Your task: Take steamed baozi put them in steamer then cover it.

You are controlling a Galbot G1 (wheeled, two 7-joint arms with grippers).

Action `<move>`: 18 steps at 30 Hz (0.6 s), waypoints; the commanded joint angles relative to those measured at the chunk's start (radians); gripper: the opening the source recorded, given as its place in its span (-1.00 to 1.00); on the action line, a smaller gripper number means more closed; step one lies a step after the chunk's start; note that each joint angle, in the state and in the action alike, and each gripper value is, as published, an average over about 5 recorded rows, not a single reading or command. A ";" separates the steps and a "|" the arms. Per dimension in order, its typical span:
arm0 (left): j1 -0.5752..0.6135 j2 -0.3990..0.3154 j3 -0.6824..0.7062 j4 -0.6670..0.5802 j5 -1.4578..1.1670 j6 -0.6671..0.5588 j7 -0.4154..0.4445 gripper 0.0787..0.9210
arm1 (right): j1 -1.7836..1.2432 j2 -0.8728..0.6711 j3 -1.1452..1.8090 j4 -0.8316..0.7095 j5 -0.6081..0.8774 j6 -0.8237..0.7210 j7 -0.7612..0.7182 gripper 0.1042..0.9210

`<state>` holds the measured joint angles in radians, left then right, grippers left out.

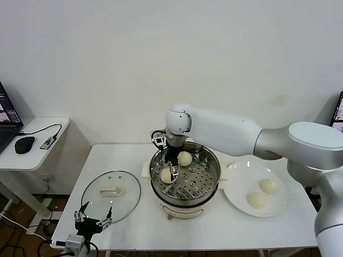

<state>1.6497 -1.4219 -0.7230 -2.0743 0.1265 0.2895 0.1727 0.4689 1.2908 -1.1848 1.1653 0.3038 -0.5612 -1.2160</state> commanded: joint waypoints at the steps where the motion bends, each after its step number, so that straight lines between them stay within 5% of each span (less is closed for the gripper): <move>1: 0.003 0.001 -0.001 -0.003 -0.001 0.001 0.002 0.77 | 0.099 -0.189 0.042 0.127 -0.011 0.018 -0.032 0.76; 18: 0.009 -0.001 0.000 0.003 -0.066 0.004 0.003 0.77 | 0.038 -0.804 0.122 0.394 -0.250 0.223 -0.103 0.76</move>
<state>1.6582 -1.4239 -0.7237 -2.0722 0.0803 0.2937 0.1752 0.5732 0.7952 -1.1133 1.4425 0.1834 -0.4434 -1.2957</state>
